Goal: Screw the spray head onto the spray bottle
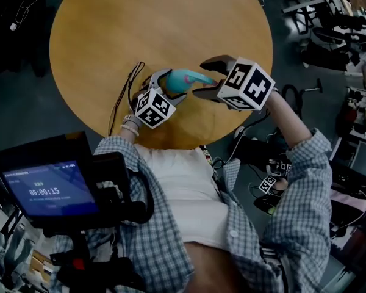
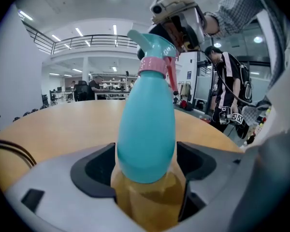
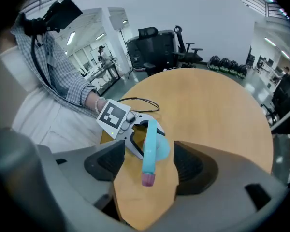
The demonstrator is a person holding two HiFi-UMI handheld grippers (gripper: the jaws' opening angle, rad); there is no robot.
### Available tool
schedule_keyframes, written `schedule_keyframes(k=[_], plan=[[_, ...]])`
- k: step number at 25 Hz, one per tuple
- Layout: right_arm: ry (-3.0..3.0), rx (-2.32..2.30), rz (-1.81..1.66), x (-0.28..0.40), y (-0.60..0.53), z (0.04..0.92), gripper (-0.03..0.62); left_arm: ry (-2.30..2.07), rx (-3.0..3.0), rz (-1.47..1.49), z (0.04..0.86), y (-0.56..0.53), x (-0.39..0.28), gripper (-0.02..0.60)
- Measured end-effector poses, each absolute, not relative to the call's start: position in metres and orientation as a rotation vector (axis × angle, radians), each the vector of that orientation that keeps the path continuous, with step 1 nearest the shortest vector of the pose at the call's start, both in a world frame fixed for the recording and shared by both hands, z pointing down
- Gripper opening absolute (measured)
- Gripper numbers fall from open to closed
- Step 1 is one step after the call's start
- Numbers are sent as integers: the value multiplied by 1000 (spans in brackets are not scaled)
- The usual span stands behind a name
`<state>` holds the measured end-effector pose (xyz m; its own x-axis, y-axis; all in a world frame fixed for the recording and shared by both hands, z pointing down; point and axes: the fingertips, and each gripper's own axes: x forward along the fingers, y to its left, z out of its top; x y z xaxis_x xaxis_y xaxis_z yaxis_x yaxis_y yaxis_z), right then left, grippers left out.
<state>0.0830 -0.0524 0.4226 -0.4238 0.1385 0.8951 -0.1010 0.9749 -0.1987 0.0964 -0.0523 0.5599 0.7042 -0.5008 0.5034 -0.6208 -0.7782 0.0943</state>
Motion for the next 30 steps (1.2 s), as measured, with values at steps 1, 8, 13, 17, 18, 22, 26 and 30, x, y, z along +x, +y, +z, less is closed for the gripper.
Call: schedule_keyframes(k=[1,8,13,17,18,22,26,30], plan=[[-2016,-4,266,85,-53,423,295,-896,2647,659,560,-52,94,388],[-2191,232,393,112,-64,421,302,-896,2636,661,560,-47,74,388],[-2326,488,502,145,-65,423,302,-980,2606,696,567,-41,38,387],[-2347,741,553,168,-59,449,154,-1034,2605,748,566,-33,14,260],[-2331,803,536,172,-56,457,52,-1051,2610,753,564,-32,11,203],[-2325,949,522,167,-41,480,-5,-1074,2609,710,557,-25,2,5],[-2344,1060,604,147,-24,500,-5,-1040,2604,692,558,-14,-2,5],[-2377,1146,639,135,-12,506,-5,-1044,2573,647,550,-8,-4,5]])
